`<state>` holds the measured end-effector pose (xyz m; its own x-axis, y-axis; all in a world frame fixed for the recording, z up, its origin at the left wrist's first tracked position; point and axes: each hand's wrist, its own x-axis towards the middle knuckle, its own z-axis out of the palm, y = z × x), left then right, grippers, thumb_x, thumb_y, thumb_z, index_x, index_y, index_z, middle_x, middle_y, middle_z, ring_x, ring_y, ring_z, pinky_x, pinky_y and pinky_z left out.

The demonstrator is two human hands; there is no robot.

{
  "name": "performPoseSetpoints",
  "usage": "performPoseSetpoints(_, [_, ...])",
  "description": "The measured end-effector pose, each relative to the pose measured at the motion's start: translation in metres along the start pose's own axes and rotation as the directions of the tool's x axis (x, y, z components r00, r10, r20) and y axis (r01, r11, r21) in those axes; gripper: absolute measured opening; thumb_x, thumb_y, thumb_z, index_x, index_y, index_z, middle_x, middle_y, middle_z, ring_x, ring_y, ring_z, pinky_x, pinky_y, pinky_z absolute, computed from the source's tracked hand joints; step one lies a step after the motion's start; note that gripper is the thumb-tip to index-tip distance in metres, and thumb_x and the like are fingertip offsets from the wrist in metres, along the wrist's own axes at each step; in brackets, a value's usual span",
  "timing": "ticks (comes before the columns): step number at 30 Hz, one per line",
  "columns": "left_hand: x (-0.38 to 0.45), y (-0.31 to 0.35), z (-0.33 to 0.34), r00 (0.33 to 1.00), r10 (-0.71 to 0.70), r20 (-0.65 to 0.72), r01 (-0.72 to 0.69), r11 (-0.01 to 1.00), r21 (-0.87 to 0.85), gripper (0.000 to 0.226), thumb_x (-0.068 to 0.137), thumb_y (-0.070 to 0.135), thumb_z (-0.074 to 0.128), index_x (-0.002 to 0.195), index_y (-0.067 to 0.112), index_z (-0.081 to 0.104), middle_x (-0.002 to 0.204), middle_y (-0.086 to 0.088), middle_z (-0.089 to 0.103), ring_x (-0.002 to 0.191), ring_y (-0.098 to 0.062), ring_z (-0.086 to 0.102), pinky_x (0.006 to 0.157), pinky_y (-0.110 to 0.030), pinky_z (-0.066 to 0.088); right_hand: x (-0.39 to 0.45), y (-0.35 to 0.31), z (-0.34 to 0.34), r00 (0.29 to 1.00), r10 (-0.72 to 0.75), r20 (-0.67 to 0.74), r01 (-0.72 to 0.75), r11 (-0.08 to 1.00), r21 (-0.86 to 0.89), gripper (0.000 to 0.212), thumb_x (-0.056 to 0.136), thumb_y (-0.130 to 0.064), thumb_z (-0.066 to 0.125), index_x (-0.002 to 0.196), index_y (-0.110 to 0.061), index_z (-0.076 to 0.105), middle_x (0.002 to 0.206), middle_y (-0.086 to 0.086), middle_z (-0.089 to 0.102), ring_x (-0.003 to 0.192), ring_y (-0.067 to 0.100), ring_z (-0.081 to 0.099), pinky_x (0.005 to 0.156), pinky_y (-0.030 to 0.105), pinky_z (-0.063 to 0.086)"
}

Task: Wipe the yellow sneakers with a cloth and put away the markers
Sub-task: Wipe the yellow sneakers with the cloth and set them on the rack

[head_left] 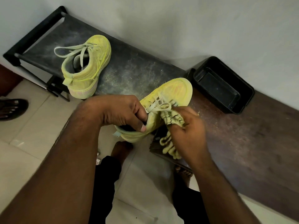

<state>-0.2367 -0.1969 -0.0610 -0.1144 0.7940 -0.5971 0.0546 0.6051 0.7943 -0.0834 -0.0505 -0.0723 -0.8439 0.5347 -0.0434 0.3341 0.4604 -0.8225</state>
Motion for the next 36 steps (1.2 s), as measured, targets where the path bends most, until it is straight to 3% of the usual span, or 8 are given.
performPoseSetpoints(4, [0.0,-0.002,0.001,1.0,0.001,-0.02,-0.002,1.0,-0.016,0.028,0.072,0.025,0.073,0.087,0.002,0.075,0.078,-0.032,0.059,0.07,-0.026,0.046,0.07,-0.04,0.039,0.003,-0.001,-0.003,0.994,0.059,0.088,-0.077,0.974,0.213,0.023,0.076,-0.006,0.065,0.091,-0.021,0.073,0.091,-0.007,0.068,0.09,0.004,0.064,0.079,0.024,0.053])
performPoseSetpoints(7, [0.002,-0.001,0.0,1.0,0.009,-0.025,-0.01,1.0,-0.013,0.025,0.074,0.02,0.072,0.09,0.002,0.076,0.09,-0.035,0.066,0.075,-0.026,0.052,0.074,-0.04,0.044,0.004,0.003,-0.001,0.995,-0.026,-0.099,0.029,0.999,0.027,0.027,0.077,0.0,0.06,0.097,-0.012,0.073,0.09,-0.016,0.061,0.088,-0.009,0.057,0.076,0.005,0.043])
performPoseSetpoints(12, [0.002,-0.003,0.0,0.999,0.003,-0.05,-0.001,1.0,0.03,0.018,0.078,0.018,0.074,0.091,0.006,0.077,0.091,-0.033,0.067,0.073,-0.024,0.051,0.073,-0.039,0.043,-0.005,-0.005,0.001,0.984,-0.126,0.122,0.115,0.989,0.094,0.029,0.072,-0.004,0.06,0.096,-0.012,0.073,0.092,-0.012,0.063,0.09,-0.004,0.058,0.076,0.008,0.044])
performPoseSetpoints(18, [0.002,-0.001,-0.001,0.998,0.013,-0.059,-0.011,0.999,0.031,0.01,0.082,0.009,0.072,0.09,0.006,0.078,0.085,-0.025,0.07,0.072,-0.025,0.055,0.073,-0.042,0.047,-0.009,0.0,0.004,0.961,-0.27,-0.057,0.206,0.838,-0.505,0.047,0.069,-0.002,0.061,0.115,-0.011,0.067,0.114,0.005,0.065,0.097,0.024,0.051,0.079,0.039,0.048])
performPoseSetpoints(23, [0.001,-0.001,0.0,0.997,0.017,-0.076,-0.017,1.0,-0.001,0.013,0.083,0.005,0.071,0.093,0.007,0.078,0.094,-0.025,0.072,0.078,-0.026,0.061,0.081,-0.042,0.051,-0.013,-0.001,0.013,0.888,-0.456,0.063,0.434,0.784,-0.444,0.039,0.071,-0.009,0.051,0.105,-0.009,0.071,0.105,0.006,0.069,0.097,0.028,0.059,0.081,0.038,0.047])
performPoseSetpoints(27, [0.002,0.002,0.002,0.996,-0.002,-0.091,0.0,1.0,-0.026,0.007,0.082,0.006,0.072,0.086,0.005,0.078,0.082,-0.025,0.068,0.071,-0.024,0.054,0.073,-0.038,0.044,0.002,0.016,-0.009,0.965,-0.251,-0.077,0.153,0.774,-0.615,0.056,0.063,0.002,0.069,0.113,-0.022,0.068,0.121,-0.009,0.065,0.096,0.022,0.048,0.078,0.032,0.028])
performPoseSetpoints(32, [-0.004,0.01,0.003,0.975,-0.015,-0.221,0.003,0.999,-0.054,0.033,0.072,0.016,0.075,0.074,-0.015,0.063,0.063,-0.015,0.048,0.059,-0.024,0.038,0.061,-0.032,0.035,-0.007,0.01,0.003,0.896,-0.443,0.026,0.401,0.784,-0.474,0.052,0.067,-0.002,0.049,0.112,-0.017,0.069,0.119,-0.008,0.066,0.096,0.02,0.051,0.079,0.032,0.034])
performPoseSetpoints(36, [-0.008,0.014,-0.003,0.871,0.031,-0.491,-0.049,0.999,-0.024,0.035,0.078,0.009,0.072,0.053,-0.008,0.054,0.048,-0.004,0.036,0.046,-0.014,0.031,0.052,-0.025,0.03,0.003,0.018,-0.029,0.914,-0.296,-0.276,0.237,0.945,-0.226,0.063,0.061,0.006,0.043,0.116,-0.016,0.066,0.118,-0.016,0.058,0.104,0.014,0.049,0.091,0.021,0.04])
